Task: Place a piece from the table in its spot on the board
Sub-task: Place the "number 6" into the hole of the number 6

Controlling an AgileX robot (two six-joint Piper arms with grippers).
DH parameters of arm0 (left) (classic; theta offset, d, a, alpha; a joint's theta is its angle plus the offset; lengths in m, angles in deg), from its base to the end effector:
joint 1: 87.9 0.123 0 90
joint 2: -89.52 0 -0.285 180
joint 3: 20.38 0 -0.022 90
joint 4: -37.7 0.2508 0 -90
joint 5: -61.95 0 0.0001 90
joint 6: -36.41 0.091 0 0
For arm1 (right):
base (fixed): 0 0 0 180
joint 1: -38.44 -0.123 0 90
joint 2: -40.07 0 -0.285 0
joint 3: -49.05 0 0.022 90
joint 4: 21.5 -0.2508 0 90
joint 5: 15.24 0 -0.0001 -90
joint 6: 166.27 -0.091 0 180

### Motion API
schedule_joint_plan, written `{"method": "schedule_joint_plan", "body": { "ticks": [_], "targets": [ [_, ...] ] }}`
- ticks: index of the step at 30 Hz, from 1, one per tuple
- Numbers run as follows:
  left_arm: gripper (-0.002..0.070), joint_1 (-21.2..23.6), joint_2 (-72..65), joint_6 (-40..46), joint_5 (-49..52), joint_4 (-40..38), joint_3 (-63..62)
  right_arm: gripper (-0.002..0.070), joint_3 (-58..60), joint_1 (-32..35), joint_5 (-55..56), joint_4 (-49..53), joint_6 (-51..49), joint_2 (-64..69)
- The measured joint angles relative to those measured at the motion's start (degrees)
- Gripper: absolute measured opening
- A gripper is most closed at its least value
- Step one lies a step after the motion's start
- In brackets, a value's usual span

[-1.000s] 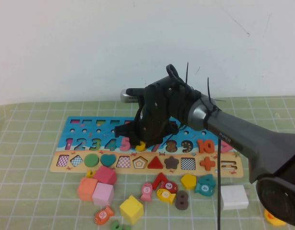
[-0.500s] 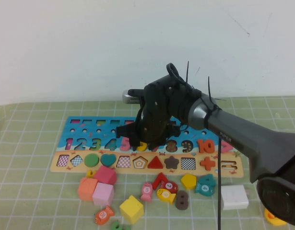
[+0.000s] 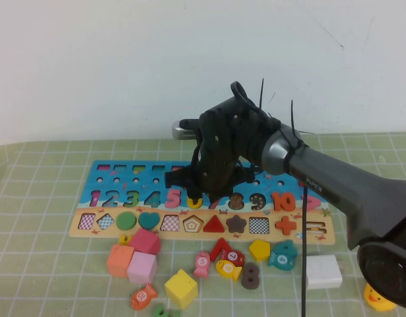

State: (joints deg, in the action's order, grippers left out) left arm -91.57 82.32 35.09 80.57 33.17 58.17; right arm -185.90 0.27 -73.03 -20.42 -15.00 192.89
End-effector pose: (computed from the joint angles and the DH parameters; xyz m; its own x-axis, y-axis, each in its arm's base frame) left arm 0.0536 -0.0057 0.1767 -0.2542 -0.0817 -0.9637 0.0638 0.9928 -0.1010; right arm 0.4273 0.3341 0.1577 -0.9207 -0.1236 -0.3703 -0.2023 0.9623 0.1817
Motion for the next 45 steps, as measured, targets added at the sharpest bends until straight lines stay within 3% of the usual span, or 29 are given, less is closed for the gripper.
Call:
{"method": "schedule_joint_plan", "body": {
  "ticks": [10,17,20,45],
  "targets": [
    [-0.0003,0.0,0.0,0.0,0.0,0.0,0.0,0.0242,0.0,0.0,2.1,0.1,1.7,0.0],
    [-0.0003,0.0,0.0,0.0,0.0,0.0,0.0,0.0050,0.0,-0.1,7.4,-1.7,5.1,0.0],
    [-0.0003,0.0,0.0,0.0,0.0,0.0,0.0,0.0013,0.0,-0.2,9.4,-2.9,6.2,0.0],
    [-0.0003,0.0,0.0,0.0,0.0,0.0,0.0,-0.0001,-0.6,-0.2,9.1,-5.1,7.2,1.7]
  ]
}}
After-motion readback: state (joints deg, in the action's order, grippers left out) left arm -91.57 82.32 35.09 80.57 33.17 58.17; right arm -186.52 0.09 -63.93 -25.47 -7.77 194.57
